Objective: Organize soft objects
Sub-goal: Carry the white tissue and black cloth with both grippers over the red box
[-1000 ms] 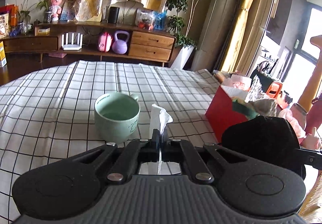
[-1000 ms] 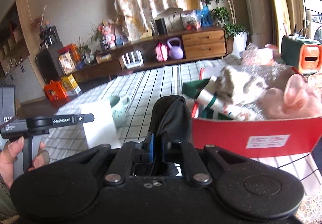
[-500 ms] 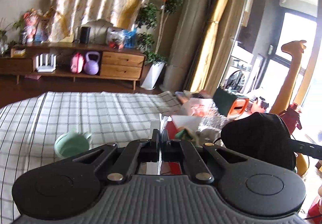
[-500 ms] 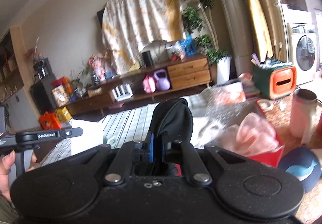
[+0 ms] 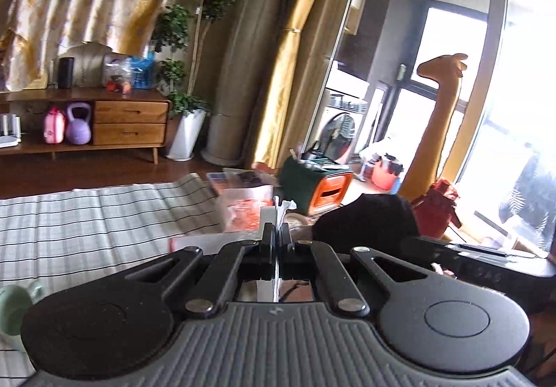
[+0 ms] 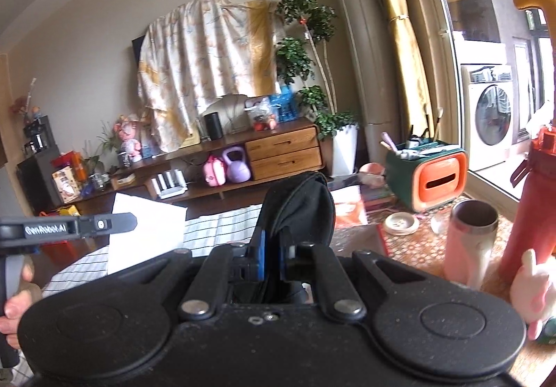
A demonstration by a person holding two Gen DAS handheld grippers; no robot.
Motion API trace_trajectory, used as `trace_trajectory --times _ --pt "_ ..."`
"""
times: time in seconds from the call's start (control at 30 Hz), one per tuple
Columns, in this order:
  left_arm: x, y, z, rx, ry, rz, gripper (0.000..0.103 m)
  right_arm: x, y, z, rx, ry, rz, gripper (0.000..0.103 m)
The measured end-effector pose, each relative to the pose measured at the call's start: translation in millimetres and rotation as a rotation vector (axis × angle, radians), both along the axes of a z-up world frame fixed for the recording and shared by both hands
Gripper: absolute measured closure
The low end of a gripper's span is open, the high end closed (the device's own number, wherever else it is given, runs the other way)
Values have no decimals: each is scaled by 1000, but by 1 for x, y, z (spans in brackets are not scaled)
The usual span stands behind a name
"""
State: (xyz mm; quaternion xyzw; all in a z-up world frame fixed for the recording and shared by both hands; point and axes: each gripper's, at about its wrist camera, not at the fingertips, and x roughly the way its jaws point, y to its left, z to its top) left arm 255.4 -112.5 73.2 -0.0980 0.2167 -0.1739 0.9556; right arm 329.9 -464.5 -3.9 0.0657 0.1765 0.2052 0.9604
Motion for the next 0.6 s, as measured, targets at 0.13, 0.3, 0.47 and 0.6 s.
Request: trace_trajectory --times 0.13,0.3,0.47,0.6 --pt "23 -24 -3 -28 15 -54 102 17 -7 -8 -12 18 -26 96" --pt "54 -43 -17 -71 64 -99 102 40 -11 -22 -31 42 -26 96" --pt "82 -52 -40 -85 93 -99 102 63 -9 -41 -52 74 -29 96" --pt "101 -48 -62 -93 142 -76 102 79 -8 -59 -58 114 -27 96"
